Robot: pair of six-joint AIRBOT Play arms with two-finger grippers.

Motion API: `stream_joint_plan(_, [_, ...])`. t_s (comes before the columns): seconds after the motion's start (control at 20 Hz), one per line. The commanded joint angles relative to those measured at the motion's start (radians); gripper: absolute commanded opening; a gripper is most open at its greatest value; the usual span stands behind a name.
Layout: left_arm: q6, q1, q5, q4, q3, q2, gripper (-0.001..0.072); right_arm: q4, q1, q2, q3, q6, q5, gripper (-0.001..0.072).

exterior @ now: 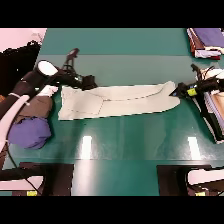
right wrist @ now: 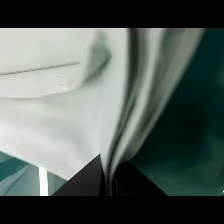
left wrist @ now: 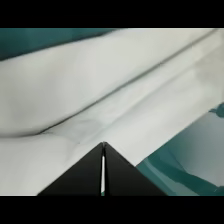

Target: Fold the shirts.

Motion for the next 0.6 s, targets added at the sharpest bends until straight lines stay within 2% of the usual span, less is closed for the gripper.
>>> stream_joint_plan(0.0, [0.001,-0.121,0.015,-0.011,0.089,-0.131,0.0026,0.009,0.063,0.092,0.148,0.076,0.085,0.0017])
stream_joint_plan(0.1, [-0.004,-0.182,-0.001,-0.012,0.197,-0.251,0.0026,0.012,0.124,0.132,0.246,0.140,0.089,0.0017])
stream_joint_plan(0.3, [-0.056,-0.238,-0.084,-0.010,0.365,-0.437,0.0026,0.138,0.254,0.132,0.426,0.159,0.095,0.0017])
stream_joint_plan(0.55, [-0.051,-0.238,-0.072,-0.005,0.371,-0.459,0.0027,0.138,0.407,0.049,0.603,0.174,0.113,0.0018])
